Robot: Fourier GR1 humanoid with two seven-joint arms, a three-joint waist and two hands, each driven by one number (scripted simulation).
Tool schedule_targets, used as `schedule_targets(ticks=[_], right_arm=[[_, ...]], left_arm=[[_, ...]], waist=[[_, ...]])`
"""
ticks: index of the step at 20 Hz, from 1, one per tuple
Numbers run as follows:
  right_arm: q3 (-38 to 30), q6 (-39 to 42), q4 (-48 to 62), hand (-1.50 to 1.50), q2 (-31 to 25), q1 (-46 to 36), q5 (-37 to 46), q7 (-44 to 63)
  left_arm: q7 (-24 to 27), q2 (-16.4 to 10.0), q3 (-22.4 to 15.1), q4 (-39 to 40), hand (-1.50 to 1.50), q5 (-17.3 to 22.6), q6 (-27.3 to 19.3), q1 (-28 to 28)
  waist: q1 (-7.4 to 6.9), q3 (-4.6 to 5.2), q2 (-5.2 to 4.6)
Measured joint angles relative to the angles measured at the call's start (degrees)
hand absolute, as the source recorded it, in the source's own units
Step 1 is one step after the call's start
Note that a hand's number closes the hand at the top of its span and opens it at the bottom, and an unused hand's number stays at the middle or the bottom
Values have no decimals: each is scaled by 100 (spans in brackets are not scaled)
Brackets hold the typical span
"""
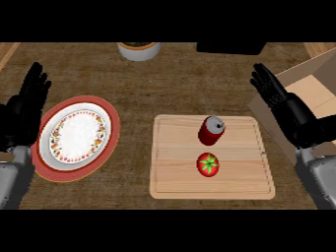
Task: Pick the can from the cutting board and place it in the cardboard box
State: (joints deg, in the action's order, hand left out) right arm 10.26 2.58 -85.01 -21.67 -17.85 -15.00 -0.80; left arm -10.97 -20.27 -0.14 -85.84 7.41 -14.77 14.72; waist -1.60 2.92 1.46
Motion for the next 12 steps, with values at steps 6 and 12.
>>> schedule_targets(ticks=[6,12], right_arm=[[-197,-2034,370,-150,628,334,802,668],[-68,-3258,635,-150,167,401,2406,522]], left_arm=[[215,57,-531,-192,0,-111,450,-29],[272,66,-938,-247,0,-180,797,-59]], waist=[[352,-200,-96],[530,10,-11]])
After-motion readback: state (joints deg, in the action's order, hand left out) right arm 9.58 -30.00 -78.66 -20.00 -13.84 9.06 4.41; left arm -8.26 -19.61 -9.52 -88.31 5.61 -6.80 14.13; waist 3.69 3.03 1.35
